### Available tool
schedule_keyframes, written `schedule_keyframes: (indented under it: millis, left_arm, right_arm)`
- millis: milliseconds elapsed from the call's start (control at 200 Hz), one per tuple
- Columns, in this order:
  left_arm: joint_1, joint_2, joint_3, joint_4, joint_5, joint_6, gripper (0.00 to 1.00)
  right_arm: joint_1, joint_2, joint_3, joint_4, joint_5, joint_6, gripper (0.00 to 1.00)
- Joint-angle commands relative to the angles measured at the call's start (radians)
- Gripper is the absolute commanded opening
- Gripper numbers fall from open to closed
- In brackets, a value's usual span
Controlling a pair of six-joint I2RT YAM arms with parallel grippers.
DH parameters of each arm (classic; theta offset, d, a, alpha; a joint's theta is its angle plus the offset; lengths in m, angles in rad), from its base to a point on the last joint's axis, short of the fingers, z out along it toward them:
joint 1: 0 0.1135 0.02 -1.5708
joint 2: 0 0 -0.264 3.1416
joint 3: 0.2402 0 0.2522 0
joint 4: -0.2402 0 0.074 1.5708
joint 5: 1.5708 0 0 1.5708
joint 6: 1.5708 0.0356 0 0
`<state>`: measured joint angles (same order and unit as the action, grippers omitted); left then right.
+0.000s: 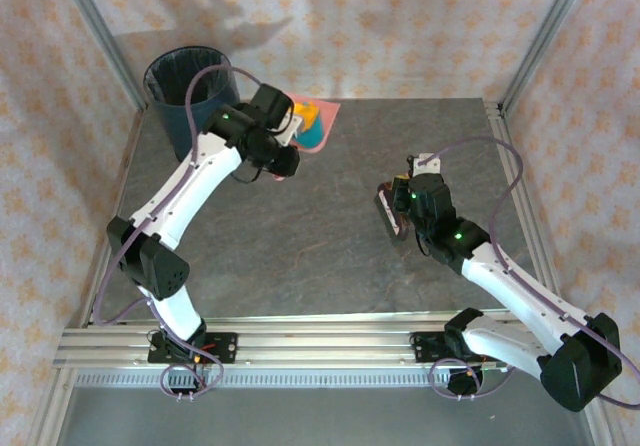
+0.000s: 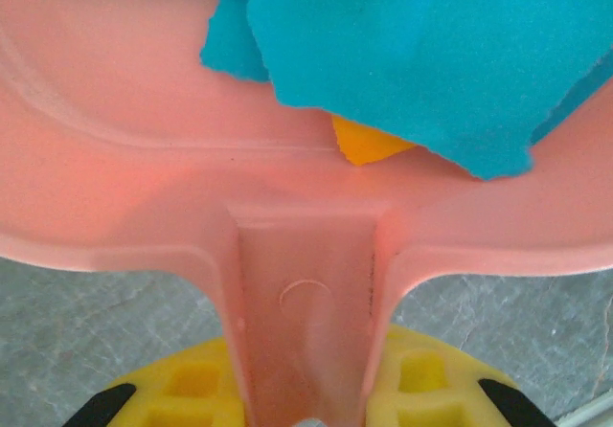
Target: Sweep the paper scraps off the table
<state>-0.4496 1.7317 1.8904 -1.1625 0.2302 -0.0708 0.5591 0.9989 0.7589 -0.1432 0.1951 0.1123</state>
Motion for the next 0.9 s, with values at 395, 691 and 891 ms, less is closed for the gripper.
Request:
schedule_keyframes:
  millis: [395,691,891]
  left_arm:
    - [0.17,0.11,0.302,-0.082,0.069,-0.059,0.0]
    - [0.27,0.147,0.368,-0.021,0.157,-0.151,0.0]
    - [0.334,0.16,0.379,0.065,0.219,-0.254,0.0]
  right_arm:
    - [-0.004,-0.003,-0.004,0.01,-0.015,0.028,0.0]
    - [-0.003,-0.003,-0.006,0.004,-0.025,0.032,0.0]
    - [-0.004,0.001,-0.004,0.004,-0.029,0.035,0.0]
